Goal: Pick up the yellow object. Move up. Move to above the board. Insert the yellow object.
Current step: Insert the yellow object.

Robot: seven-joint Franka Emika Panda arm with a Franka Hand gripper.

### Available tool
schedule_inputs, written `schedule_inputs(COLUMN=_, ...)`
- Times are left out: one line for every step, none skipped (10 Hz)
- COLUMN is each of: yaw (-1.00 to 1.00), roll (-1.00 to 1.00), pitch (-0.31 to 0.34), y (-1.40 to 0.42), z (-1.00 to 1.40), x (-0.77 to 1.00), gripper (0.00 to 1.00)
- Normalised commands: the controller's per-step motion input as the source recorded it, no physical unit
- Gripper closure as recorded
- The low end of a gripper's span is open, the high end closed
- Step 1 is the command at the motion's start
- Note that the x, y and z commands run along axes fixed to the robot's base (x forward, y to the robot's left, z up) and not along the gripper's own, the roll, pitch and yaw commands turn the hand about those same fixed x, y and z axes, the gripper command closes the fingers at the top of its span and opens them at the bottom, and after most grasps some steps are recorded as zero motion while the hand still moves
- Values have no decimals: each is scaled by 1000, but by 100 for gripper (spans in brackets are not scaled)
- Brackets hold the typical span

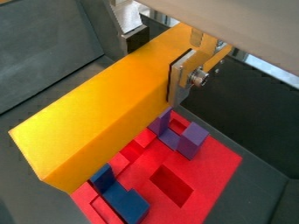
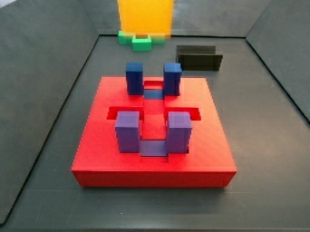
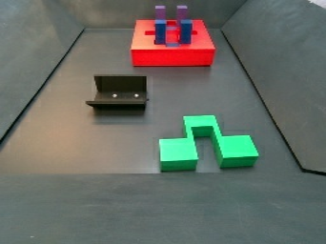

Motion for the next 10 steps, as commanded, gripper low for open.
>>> schedule_inputs(yaw=191, roll=0, pitch=-191, y=0, z=-851, x=111, gripper=100)
schedule_inputs(yaw=154, roll=14, pitch=-183, y=69, z=-811, x=300, gripper=100)
schedule_inputs(yaw=114, roll=111, pitch=-106, y=126, z=-703, x=611, gripper=100)
schedule_inputs(yaw=86, roll=196, pitch=-86, y=97, z=-660, x=617, gripper=100)
schedule_inputs(yaw=49, roll=220, pitch=-60, y=60, z=-703, x=500, gripper=100)
schedule_inputs(yaw=29, roll=246, pitch=-39, y=40, z=-694, x=354, gripper=100)
schedule_inputs(yaw=43, roll=346, pitch=0, y=0, z=-597, x=183, gripper=100)
schedule_inputs(yaw=129, roll=421, pitch=0, y=0, z=-486, x=0, gripper=100)
schedule_inputs(yaw=189, roll=411, pitch=0, y=-71, z=-503, x=-43, gripper=100)
schedule_inputs(yaw=97, roll=200, pitch=0, y=-266, z=-491, x=-271, gripper=100)
